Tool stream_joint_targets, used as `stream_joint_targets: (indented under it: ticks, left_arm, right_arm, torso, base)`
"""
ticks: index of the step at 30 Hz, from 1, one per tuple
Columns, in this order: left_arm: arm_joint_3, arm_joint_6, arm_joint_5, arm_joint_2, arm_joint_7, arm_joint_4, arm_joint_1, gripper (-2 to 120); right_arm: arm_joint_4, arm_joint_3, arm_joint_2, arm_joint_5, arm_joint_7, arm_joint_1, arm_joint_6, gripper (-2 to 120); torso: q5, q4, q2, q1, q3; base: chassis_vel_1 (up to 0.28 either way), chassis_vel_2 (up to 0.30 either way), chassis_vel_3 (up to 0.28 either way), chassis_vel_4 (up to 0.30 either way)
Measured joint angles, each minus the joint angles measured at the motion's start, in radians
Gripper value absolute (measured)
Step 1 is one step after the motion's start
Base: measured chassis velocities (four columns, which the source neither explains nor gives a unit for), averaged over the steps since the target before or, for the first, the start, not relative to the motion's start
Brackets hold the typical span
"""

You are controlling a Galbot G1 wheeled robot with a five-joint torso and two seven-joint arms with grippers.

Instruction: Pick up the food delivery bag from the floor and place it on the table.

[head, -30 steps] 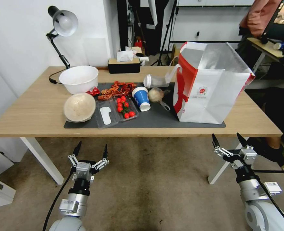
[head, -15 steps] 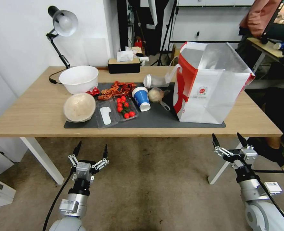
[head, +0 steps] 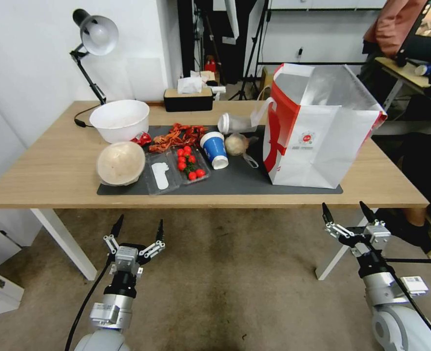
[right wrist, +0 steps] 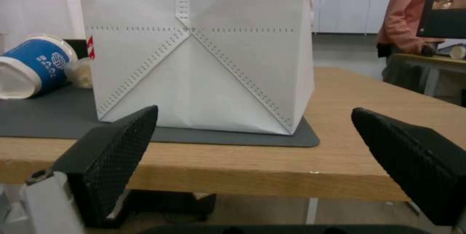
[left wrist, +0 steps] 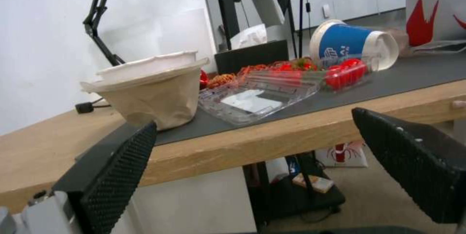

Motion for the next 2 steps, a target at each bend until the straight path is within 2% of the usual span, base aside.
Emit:
stream_joint_targets:
  ticks: [2]
  left_arm:
    - [0.000,0.000,0.000,0.000,0.000,0.000,0.000,100]
  right_arm:
    - [0.000,0.000,0.000,0.000,0.000,0.000,0.000,100]
  torso:
    - [0.0000,0.0000,0.000,0.000,0.000]
  base:
    - [0.000,0.000,0.000,0.000]
